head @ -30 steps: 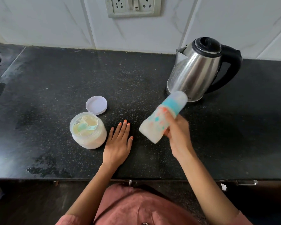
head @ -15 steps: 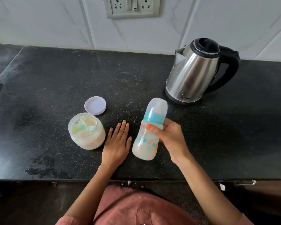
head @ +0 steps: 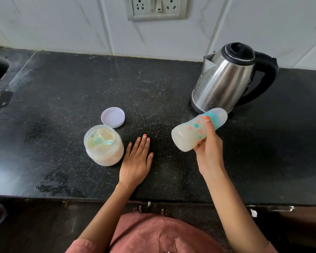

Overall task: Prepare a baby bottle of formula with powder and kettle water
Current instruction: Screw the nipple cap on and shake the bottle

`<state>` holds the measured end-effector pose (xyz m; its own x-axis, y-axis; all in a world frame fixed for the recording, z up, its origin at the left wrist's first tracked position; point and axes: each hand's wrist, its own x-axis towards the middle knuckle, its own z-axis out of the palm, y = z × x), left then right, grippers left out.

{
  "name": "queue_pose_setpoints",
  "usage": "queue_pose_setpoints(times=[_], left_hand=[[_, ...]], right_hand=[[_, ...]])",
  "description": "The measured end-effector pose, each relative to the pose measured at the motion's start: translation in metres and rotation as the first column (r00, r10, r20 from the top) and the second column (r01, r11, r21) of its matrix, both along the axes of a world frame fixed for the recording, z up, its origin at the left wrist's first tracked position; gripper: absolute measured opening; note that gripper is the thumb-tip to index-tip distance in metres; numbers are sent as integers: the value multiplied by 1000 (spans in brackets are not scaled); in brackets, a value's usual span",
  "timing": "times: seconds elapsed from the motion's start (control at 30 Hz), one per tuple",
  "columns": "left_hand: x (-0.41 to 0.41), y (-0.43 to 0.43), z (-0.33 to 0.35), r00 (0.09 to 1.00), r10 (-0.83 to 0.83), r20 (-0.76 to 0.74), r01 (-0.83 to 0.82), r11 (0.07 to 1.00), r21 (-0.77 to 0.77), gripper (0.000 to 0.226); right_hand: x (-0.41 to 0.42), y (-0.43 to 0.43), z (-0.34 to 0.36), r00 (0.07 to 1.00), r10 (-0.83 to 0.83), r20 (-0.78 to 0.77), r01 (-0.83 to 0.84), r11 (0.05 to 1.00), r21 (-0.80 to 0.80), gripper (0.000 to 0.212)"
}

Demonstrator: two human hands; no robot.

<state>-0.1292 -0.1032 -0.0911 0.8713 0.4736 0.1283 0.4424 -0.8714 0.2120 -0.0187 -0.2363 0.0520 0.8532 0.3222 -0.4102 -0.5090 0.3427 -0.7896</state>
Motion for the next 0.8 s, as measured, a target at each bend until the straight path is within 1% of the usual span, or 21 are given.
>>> queue_pose_setpoints(times=[0.03,0.07,0.13,0.17,0.2,0.23,0.3,0.33,0.37,0.4,0.47,0.5,0.53,0.57,0.63,0.67,0.7,0.73,0.8], left_hand=[[0,0,0,1000,-2,-3,2,1000,-2,53],[0,0,-1,1000,-2,-3,2,1000,-4,53],[0,1,-2,1000,-2,-8,2,1000,-13,54],[0,1,-3,1000,-3,-10,3,1000,-17,54],[0,1,-3,1000,-5,-8,5,1000,-17,54],[0,0,-2,1000,-6,-1,6,1000,-16,54],[0,0,-1,1000,0,17,0,1000,-21,53],[0,0,0,1000,3,25,-2,1000,-28,53],[1,0,1,1000,3,30,-2,999,-34,53],[0,0,2,999,-2,34,3,999,-35,53],[0,0,2,999,-21,28,21,1000,-20,54],[-1,0,2,999,-26,23,27,1000,-10,54],[-1,0,1,999,-25,21,25,1000,-8,54],[-1,0,1,1000,-17,26,17,1000,-13,54],[0,-1,1,999,1,36,0,1000,-27,53],[0,-1,1,999,7,35,-6,1000,-30,53],[0,-1,1,999,10,30,-9,1000,-28,53],[0,-1,2,1000,7,27,-7,1000,-24,53],[0,0,1,1000,-15,23,15,1000,-12,53]], right_hand=[[-3,-1,-2,999,46,-7,-47,999,-26,16],[-9,-3,-4,990,143,17,-141,986,-90,16],[-21,-8,-6,929,358,97,-323,909,-264,20],[-22,-10,-6,910,395,127,-341,886,-313,23],[-19,-11,-4,913,381,146,-324,895,-307,26],[-14,-10,-3,940,310,145,-270,932,-242,27],[-2,-7,0,993,103,53,-100,993,-58,18],[0,-5,-1,999,44,15,-43,999,-13,13],[-2,-3,-2,999,52,2,-52,999,-13,11],[-7,-1,-4,993,118,20,-117,992,-42,10],[-20,-1,-8,942,317,105,-296,938,-181,15],[-23,-2,-9,912,384,143,-343,906,-246,17],[-22,-3,-8,902,398,167,-346,898,-271,20],[-17,-3,-7,921,349,176,-302,921,-246,24],[-6,-1,-3,985,150,87,-144,987,-71,23],[-2,0,-2,997,69,39,-69,998,-4,20],[-2,0,-3,999,38,18,-38,999,17,17],[-5,0,-3,997,74,19,-74,997,-1,16],[-19,-1,-8,966,251,60,-243,963,-117,19]])
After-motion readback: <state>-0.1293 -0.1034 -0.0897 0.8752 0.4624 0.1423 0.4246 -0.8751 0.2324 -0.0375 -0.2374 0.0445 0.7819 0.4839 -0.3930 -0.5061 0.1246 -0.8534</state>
